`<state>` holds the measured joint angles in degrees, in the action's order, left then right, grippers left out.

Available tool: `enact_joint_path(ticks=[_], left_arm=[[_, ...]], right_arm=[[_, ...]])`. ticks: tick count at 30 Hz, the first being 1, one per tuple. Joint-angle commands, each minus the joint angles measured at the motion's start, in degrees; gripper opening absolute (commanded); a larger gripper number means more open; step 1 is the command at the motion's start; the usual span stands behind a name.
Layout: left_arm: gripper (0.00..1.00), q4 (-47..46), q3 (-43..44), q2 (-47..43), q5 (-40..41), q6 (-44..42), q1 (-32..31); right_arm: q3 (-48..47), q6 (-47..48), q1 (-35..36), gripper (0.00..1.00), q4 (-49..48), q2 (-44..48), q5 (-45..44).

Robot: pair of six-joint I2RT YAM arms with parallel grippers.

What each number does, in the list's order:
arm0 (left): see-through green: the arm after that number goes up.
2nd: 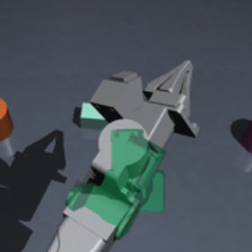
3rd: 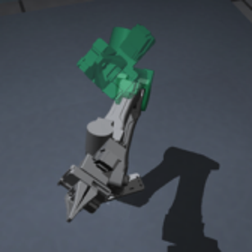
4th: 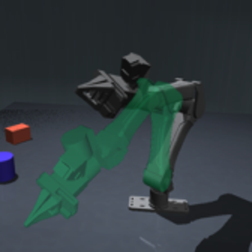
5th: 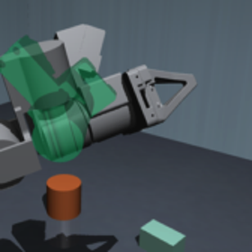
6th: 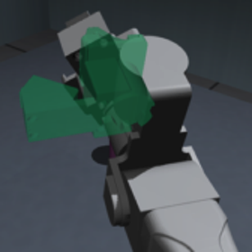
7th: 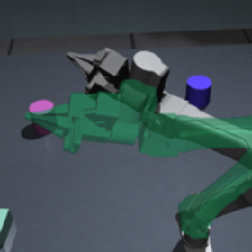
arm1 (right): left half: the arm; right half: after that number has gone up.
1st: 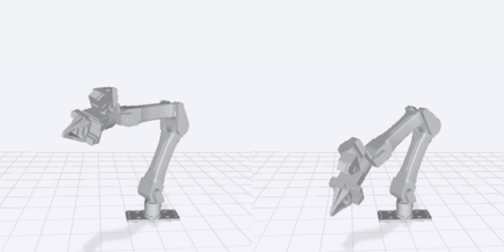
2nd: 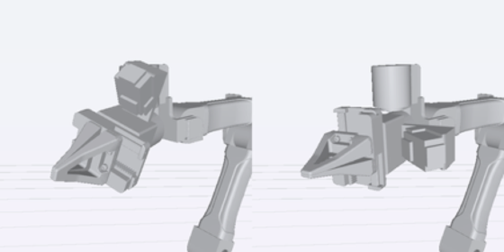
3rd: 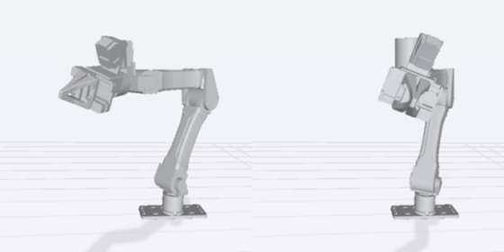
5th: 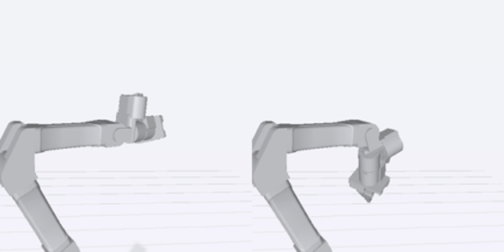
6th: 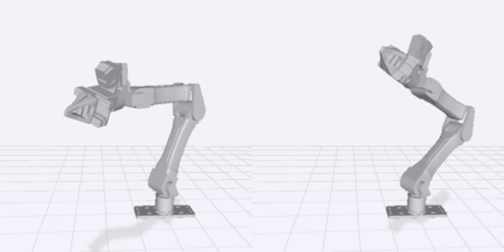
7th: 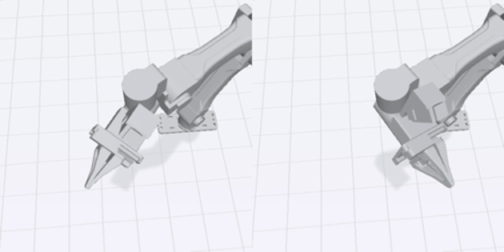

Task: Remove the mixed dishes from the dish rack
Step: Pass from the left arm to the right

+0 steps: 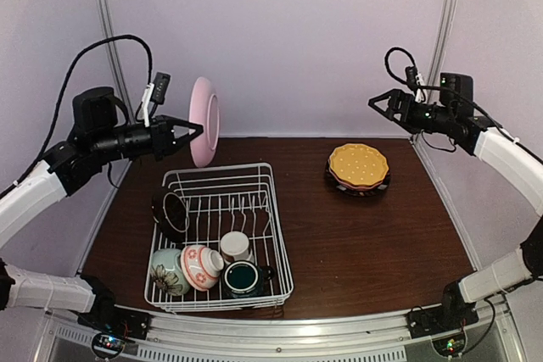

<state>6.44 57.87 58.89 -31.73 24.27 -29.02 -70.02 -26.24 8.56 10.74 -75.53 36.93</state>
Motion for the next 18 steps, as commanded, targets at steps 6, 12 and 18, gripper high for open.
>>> enact_joint_path(ticks=[6, 12, 18], left_arm=[[0.00, 14.91, 12.37, 9.70, 15.11, -27.17, -13.48], [0.00, 19.29, 15.85, 14.74, 26.86, -39.83, -22.14], [0.00, 21.12, 16.66, 19.55, 41.07, -50.07, -31.25]], right_arm=[[-5.12, 8.56, 4.70, 1.00, 15.67, 1.60, -7.36], [-7.39, 11.62, 6.40, 1.00, 22.52, 2.34, -10.46], [-8.79, 13.67, 8.51, 1.00, 26.48, 1.87, -11.71]])
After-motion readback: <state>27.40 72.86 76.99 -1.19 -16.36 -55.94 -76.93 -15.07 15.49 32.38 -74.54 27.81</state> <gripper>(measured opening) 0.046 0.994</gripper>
